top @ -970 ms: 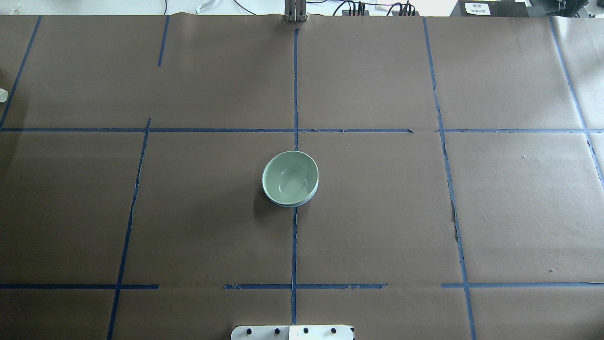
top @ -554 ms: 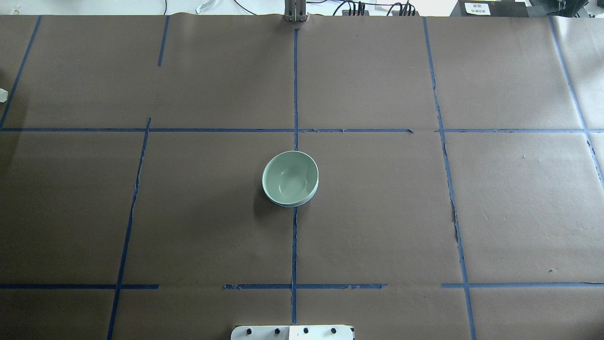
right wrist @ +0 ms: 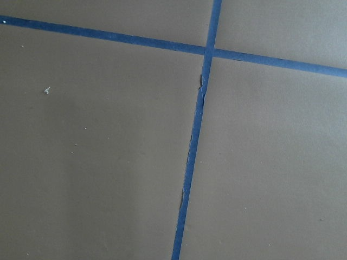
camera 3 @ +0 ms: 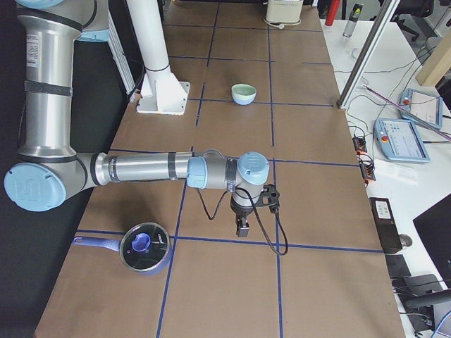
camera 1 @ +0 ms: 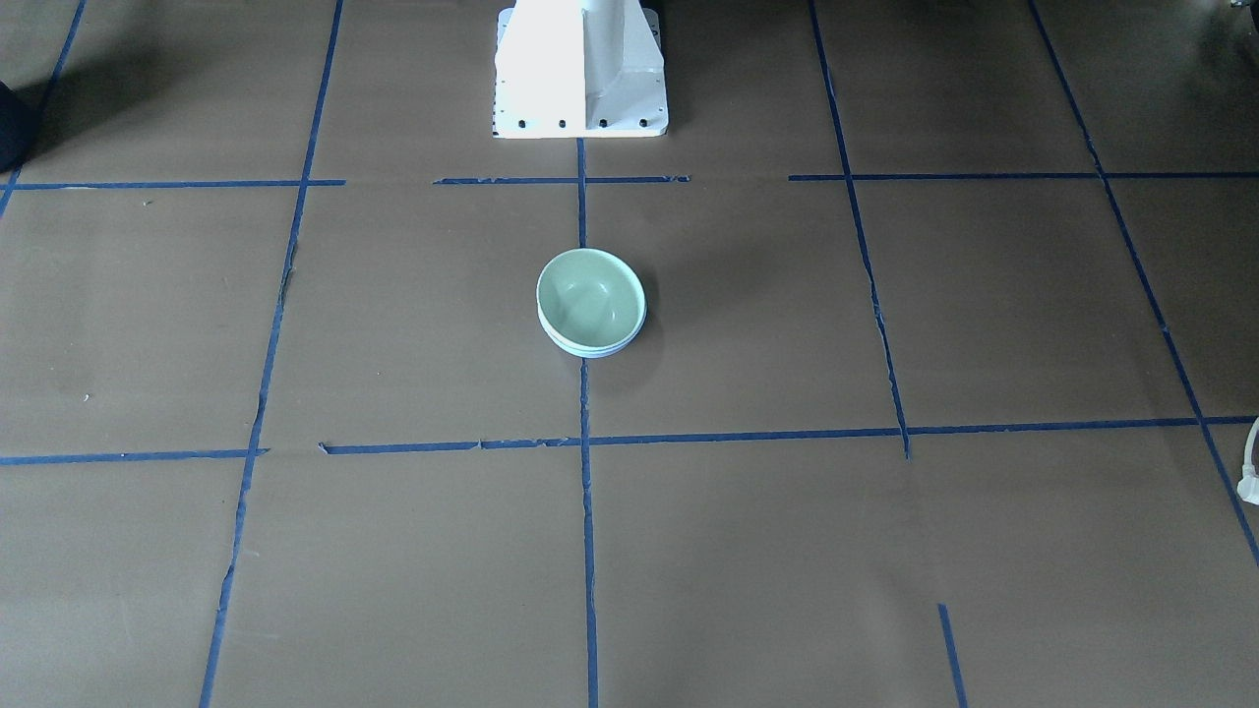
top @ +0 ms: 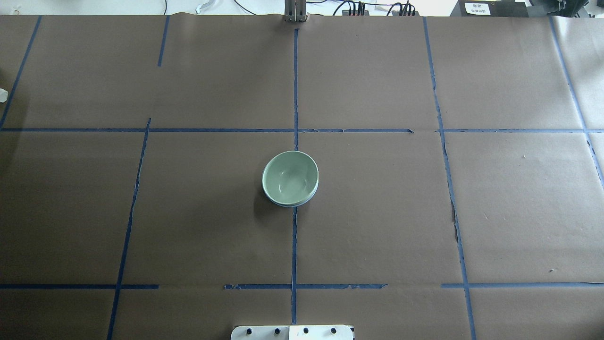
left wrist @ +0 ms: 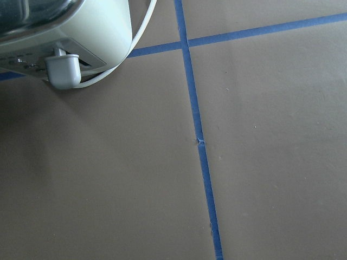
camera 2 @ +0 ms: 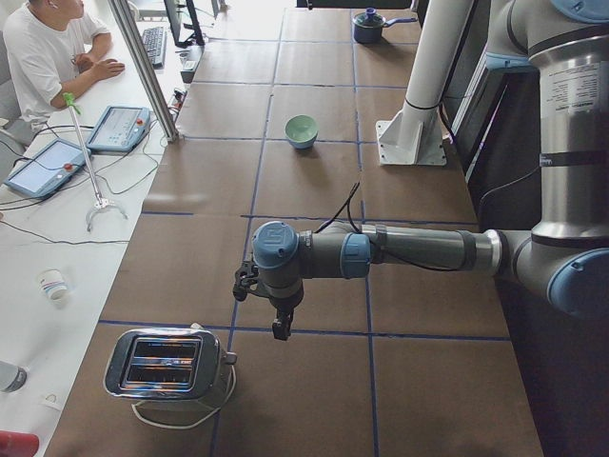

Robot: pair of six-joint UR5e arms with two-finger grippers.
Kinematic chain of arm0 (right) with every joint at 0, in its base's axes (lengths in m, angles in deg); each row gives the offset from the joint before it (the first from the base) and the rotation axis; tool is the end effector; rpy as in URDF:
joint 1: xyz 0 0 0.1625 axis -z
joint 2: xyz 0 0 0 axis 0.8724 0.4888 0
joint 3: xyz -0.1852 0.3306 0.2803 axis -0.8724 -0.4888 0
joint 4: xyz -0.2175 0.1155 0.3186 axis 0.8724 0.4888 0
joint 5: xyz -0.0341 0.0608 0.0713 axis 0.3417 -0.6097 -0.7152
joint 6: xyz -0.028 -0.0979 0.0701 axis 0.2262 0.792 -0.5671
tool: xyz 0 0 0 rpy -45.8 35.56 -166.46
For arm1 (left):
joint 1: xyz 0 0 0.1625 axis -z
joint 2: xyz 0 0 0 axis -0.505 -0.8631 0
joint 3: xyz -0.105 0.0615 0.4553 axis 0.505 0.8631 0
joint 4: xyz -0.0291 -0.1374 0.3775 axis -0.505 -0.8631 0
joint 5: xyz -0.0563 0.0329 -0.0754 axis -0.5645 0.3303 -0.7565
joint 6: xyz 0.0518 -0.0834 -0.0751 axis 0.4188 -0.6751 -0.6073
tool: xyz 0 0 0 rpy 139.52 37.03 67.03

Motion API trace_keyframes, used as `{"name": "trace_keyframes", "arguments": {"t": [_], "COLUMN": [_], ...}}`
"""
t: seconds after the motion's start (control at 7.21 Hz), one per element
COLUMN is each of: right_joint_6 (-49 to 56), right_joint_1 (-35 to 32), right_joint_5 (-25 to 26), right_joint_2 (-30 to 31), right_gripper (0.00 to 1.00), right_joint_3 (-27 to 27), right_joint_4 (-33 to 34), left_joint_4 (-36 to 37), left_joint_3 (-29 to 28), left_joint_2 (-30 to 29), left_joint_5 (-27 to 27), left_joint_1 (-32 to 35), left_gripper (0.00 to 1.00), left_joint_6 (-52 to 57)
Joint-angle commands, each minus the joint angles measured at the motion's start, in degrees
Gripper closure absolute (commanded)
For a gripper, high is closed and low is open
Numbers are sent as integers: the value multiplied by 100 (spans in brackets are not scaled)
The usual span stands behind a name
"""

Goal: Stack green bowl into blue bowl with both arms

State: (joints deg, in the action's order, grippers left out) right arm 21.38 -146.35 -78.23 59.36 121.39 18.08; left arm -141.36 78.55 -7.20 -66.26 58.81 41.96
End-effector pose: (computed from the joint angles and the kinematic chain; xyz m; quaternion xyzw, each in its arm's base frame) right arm 0.0170 -0.4300 0.6921 -0.0081 -0.3623 -0.0806 0.9285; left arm -0.0404 -0.4132 0.7049 0.0151 0.3784 0.0846 0.9216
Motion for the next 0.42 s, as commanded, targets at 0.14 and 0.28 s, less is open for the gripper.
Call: {"name": "trace_keyframes", "arguments": {"t": [0.14,0.28], "right_joint_6": [-40,-40], "right_joint_1": [1,1], "right_joint_5": [-8,-8], "right_joint_2": [-58,-67], "right_gripper": [0,0], "right_joint_3": [34,26], "right_joint_4": [0,0], "left_joint_4": [9,9], "left_joint_3": [8,8], "left_joint_2": [24,24], "left_joint_5": [0,0], "left_joint_1": [-11,-11], "left_gripper": [0,0], "left_joint_6": [0,0]}}
